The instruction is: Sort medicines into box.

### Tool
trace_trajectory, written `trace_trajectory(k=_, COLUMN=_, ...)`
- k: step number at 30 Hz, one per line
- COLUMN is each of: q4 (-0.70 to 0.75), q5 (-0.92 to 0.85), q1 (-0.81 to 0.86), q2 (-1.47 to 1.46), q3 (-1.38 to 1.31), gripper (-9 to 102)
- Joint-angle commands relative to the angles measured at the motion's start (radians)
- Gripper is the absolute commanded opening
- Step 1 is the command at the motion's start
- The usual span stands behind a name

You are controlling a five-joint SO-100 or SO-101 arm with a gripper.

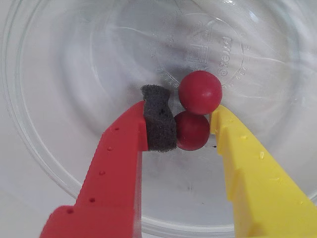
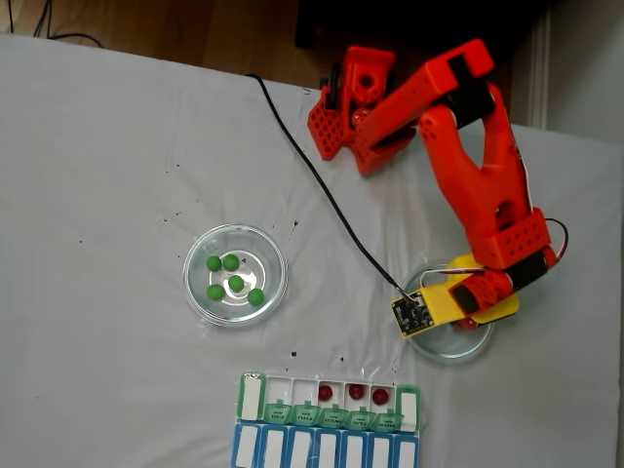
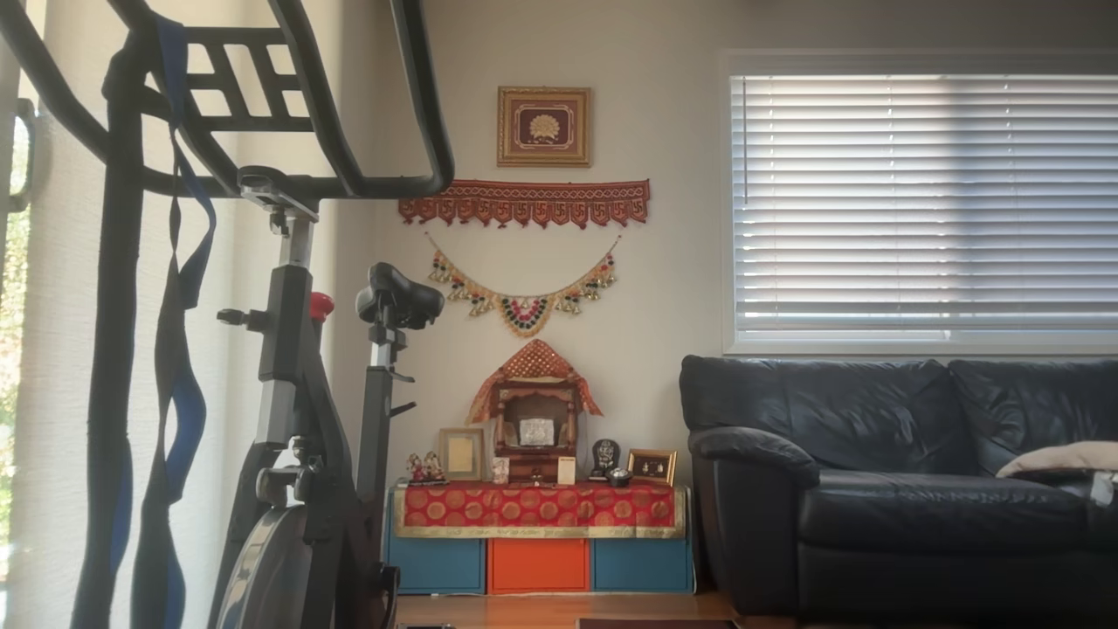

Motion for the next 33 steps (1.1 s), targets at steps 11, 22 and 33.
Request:
trace_trajectory(k=11, q4=0.002, q5=-0.035, q1=-0.006, q2=0.017, q3=-0.023, gripper=17)
trace_trajectory(k=22, q4=0.028, q5=-0.057, q1=0.005, q2=0.040, q3=-0.018, gripper=20)
trace_trajectory(k=33, q4=0.051, q5=-0.063, q1=0.012, q2=0.077, q3=0.003, gripper=23)
